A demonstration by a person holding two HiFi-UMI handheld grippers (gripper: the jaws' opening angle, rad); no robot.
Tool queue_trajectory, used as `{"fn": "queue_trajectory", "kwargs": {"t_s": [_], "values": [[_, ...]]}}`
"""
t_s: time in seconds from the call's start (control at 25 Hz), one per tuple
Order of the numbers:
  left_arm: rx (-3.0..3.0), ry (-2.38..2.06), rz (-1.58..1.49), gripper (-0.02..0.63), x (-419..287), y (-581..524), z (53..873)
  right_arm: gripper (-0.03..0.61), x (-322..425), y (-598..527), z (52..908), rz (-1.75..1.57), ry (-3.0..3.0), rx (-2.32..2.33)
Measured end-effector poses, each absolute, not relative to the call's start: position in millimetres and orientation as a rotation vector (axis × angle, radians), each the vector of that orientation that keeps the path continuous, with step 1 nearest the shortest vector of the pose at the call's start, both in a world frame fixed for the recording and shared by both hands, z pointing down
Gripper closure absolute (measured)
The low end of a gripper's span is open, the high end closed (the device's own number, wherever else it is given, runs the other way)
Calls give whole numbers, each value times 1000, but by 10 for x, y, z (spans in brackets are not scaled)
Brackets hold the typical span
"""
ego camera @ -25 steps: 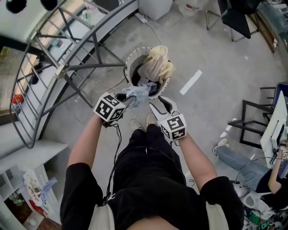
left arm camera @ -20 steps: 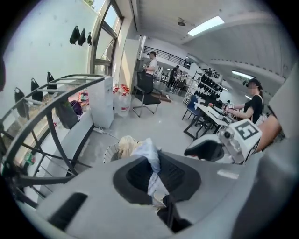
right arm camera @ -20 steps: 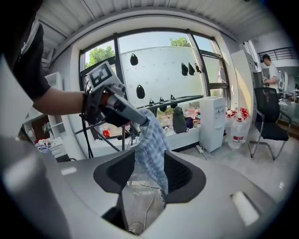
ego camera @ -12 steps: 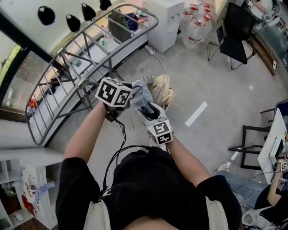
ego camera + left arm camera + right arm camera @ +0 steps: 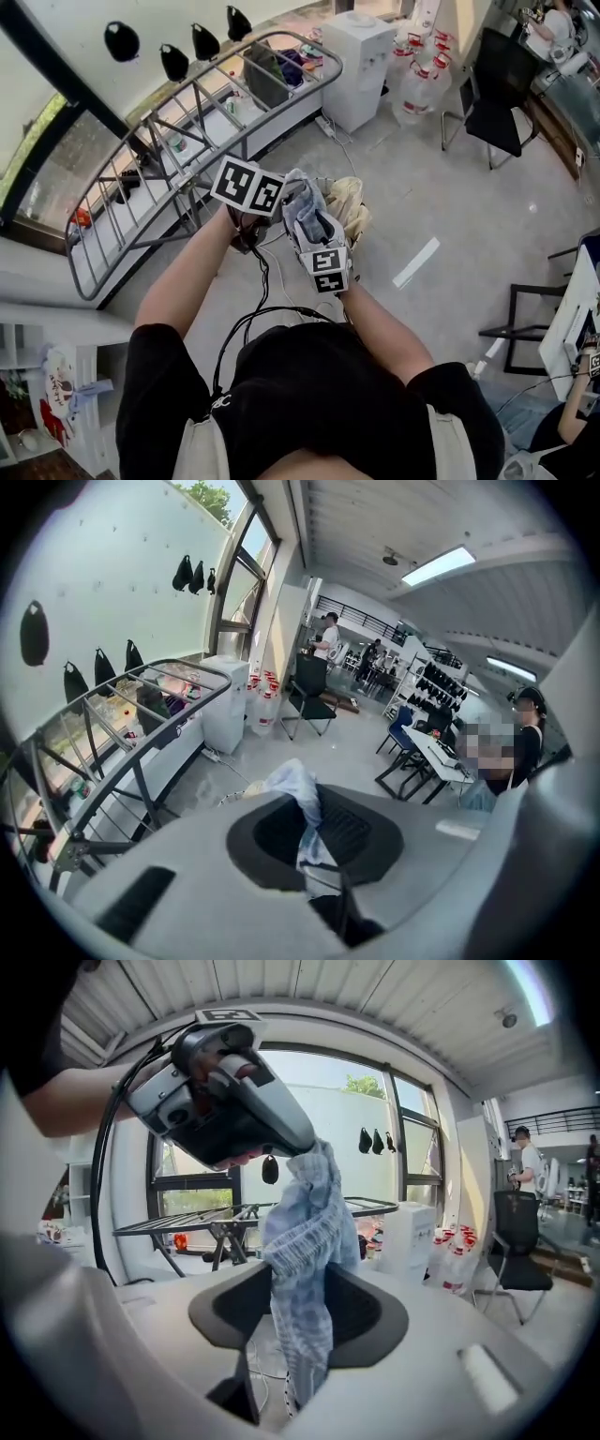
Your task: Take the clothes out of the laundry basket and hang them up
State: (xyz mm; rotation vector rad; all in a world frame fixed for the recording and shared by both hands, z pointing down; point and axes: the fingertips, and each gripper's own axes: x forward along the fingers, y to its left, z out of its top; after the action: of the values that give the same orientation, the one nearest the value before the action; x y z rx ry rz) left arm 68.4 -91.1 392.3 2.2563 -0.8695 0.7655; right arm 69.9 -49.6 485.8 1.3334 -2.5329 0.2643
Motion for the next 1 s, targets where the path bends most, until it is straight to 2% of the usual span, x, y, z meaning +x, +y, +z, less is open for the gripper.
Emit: {"fn": "queue_trajectory", "kwargs": {"t_s": [0.16, 0.24, 0.6, 1.0], "values": [[2258, -911, 763, 588, 551, -932, 3897, 504, 843, -568, 4796, 278, -2529, 1388], [2275, -923, 776, 588, 478, -927, 3877, 521, 962, -624, 4738, 291, -2534, 1415], [2456, -1011, 1065, 589, 12, -751, 3784, 531, 1229, -968, 4051, 98, -2619, 1325], [2557, -1243, 1191, 588, -676, -393, 3404, 535, 689, -1185, 2795, -162, -2800, 987]]}}
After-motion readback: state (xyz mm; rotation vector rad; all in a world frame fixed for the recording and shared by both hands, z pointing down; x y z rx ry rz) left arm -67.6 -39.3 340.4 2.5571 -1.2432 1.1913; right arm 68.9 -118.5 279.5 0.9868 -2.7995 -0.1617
